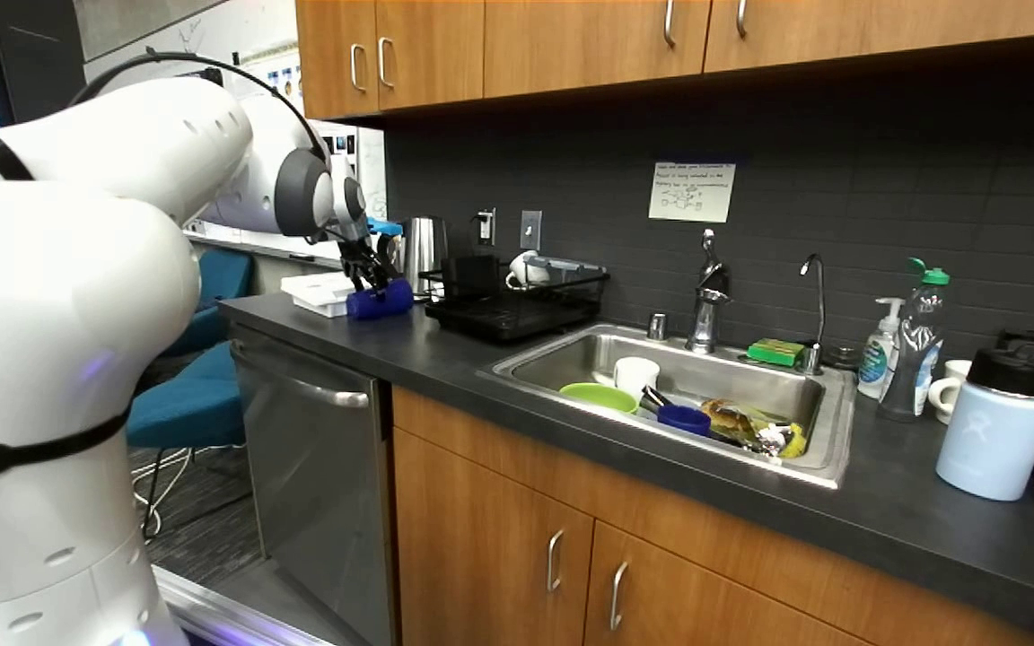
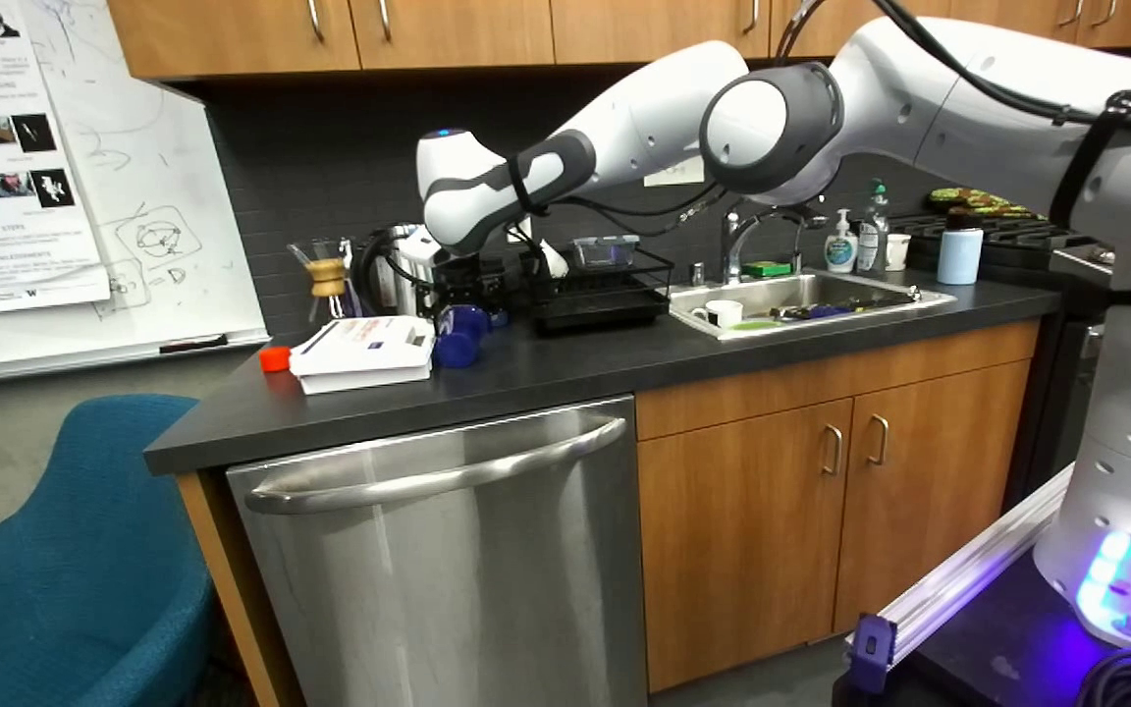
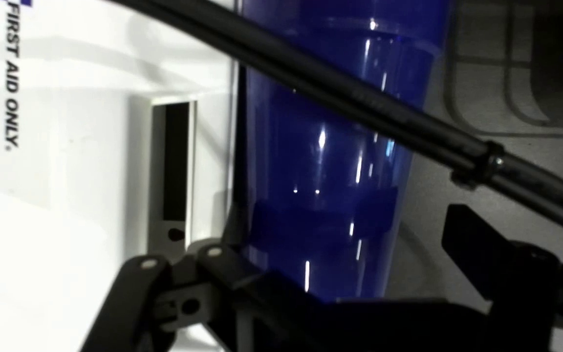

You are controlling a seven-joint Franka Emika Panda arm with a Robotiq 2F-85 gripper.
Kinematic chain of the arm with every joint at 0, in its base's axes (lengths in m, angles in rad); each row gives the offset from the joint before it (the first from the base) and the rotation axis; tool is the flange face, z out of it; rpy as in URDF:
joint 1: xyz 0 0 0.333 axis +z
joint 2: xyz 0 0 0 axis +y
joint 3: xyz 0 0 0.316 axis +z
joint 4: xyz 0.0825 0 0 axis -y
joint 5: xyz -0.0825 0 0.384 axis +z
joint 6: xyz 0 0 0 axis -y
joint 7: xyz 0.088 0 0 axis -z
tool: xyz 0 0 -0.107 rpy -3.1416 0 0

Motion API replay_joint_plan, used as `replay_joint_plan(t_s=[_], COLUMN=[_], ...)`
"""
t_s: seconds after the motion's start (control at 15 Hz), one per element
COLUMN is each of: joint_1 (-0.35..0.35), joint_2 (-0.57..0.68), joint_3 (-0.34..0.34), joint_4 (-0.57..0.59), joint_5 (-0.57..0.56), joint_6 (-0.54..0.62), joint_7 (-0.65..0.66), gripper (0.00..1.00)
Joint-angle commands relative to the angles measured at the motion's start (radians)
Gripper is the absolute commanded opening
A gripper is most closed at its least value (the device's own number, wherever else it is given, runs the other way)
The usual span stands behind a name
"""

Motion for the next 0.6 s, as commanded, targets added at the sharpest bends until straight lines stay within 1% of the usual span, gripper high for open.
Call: replay_joint_plan(t_s=[0.0, 0.2, 0.33, 0.4, 0.47, 0.53], joint_1=[0.003, 0.002, 0.001, 0.001, 0.001, 0.001], joint_2=[0.029, 0.037, 0.039, 0.039, 0.040, 0.041], joint_3=[0.001, 0.004, 0.005, 0.005, 0.006, 0.006], joint_4=[0.049, 0.053, 0.053, 0.053, 0.053, 0.053], joint_5=[0.003, 0.006, 0.007, 0.008, 0.009, 0.009], joint_6=[-0.013, -0.011, -0.009, -0.007, -0.007, -0.007], joint_7=[-0.015, -0.015, -0.012, -0.012, -0.011, -0.010], gripper=[1.00, 1.00, 0.92, 0.73, 0.70, 0.63])
